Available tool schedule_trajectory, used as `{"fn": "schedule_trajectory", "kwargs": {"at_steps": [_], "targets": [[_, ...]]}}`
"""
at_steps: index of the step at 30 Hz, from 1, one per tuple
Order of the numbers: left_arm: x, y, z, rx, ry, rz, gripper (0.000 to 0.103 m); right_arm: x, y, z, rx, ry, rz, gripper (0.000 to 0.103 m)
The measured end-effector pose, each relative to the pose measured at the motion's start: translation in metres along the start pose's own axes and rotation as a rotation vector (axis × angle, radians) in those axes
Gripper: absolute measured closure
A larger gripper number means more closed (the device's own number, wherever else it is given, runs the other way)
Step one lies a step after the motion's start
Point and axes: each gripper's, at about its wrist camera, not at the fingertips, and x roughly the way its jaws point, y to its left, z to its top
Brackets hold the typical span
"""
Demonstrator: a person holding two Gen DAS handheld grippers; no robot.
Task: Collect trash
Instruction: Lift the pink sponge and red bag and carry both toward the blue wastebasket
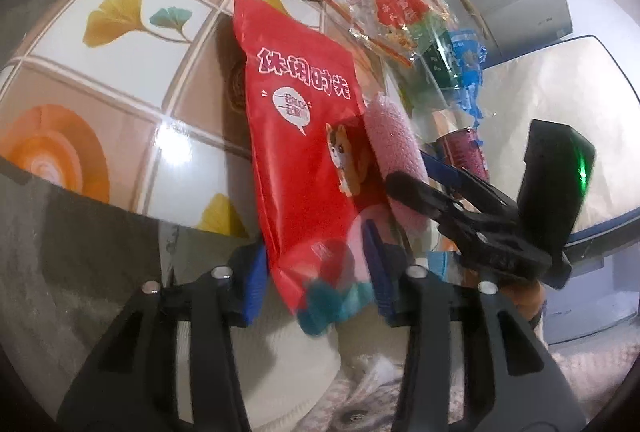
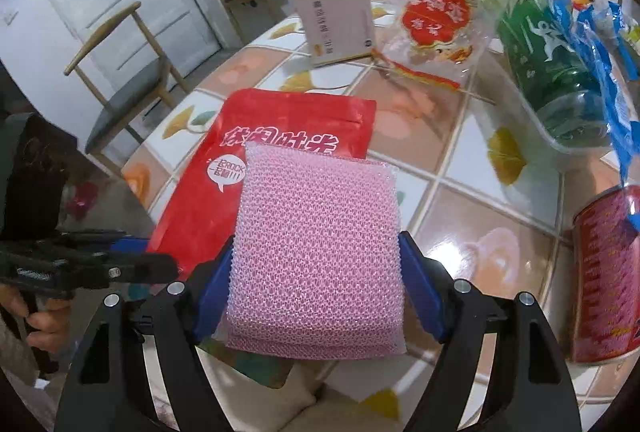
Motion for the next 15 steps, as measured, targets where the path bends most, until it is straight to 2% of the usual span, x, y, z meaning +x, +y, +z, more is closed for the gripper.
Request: {"fn": "schedule_trajectory", "kwargs": {"at_steps": [2, 3, 6, 10, 15], "targets": [[0.000, 0.001, -0.003, -0.010, 0.004, 0.017, 0.072, -0.001, 0.003, -0.004, 0.003, -0.005, 0.016, 0.028], [0.001, 0.001, -0.006, -0.013, 0.006, 0.039, 0.080, -0.002, 0.004, -0.006, 0.002, -0.008, 0.020, 0.029], [-0.006, -0.001, -0.012, -0.020, -0.009, 0.053, 0.087, -0.008, 0.005, -0.014, 0.014, -0.023, 0.038, 0.029], [-0.027, -0.021, -0.017, 0.045, -0.062, 0.065, 0.098, -0.029, 0.004, -0.020, 0.031, -0.068, 0.061, 0.029], [-0.053, -0.055, -0.018, 0.128, -0.107, 0.041, 0.102, -0.076, 0.004, -0.031, 0.048, -0.181, 0.077, 0.029]]}}
